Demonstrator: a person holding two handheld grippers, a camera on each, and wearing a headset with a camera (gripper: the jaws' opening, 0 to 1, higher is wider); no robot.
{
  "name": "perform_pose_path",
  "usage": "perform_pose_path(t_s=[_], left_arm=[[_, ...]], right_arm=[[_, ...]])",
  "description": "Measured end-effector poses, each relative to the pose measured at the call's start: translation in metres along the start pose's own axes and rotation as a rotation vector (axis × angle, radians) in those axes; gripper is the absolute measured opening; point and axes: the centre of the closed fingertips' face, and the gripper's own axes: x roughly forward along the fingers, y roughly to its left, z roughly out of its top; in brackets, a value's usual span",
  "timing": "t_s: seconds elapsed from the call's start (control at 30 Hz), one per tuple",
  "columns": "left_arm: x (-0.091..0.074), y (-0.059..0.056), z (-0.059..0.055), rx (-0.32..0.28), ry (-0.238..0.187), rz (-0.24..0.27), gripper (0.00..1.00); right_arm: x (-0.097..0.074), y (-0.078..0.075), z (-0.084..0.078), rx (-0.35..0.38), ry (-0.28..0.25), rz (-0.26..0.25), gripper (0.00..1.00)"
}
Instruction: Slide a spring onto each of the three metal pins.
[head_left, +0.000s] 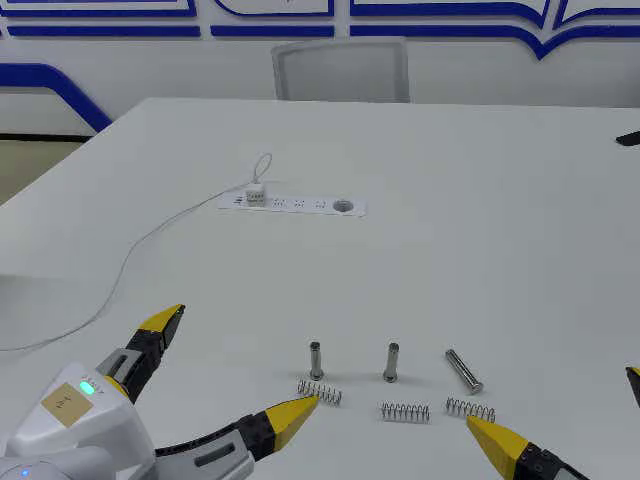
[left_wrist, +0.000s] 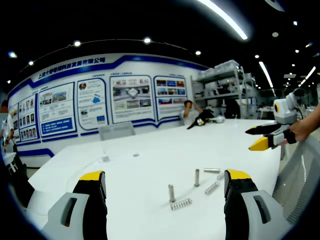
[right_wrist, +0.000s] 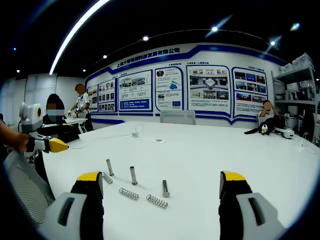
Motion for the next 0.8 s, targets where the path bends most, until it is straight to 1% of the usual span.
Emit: perform_pose_path(t_s=[0.1, 0.17, 0.23, 0.37, 0.47, 0.6, 0.67, 0.8], left_arm=[[0.000, 0.004, -0.005, -0.027, 0.011, 0.018, 1.00], [-0.001, 0.006, -0.004, -0.040, 0.007, 0.027, 1.00], [-0.001, 0.007, -0.004, -0.042, 0.003, 0.030, 1.00], [0.000, 0.006, -0.008, -0.054, 0.018, 0.032, 1.00], [0.002, 0.003, -0.010, -0.049, 0.028, 0.024, 1.00], [0.002, 0.000, -0.012, -0.035, 0.038, 0.014, 1.00], [0.002, 0.000, -0.012, -0.031, 0.041, 0.014, 1.00], [0.001, 0.003, -0.011, -0.037, 0.034, 0.023, 1.00]], right_arm=[[0.000, 0.002, -0.001, 0.002, 0.007, 0.007, 0.98], [0.000, 0.002, -0.001, -0.002, 0.007, 0.006, 0.98], [0.000, 0.001, 0.000, -0.005, 0.002, 0.003, 0.98], [0.000, -0.001, -0.001, 0.005, 0.005, -0.004, 0.97], [0.000, -0.002, -0.003, 0.021, 0.010, -0.003, 0.97], [0.001, -0.003, -0.005, 0.024, 0.018, -0.004, 0.97], [0.001, -0.003, -0.005, 0.027, 0.019, -0.003, 0.97], [0.001, -0.002, -0.006, 0.028, 0.024, -0.002, 0.97]])
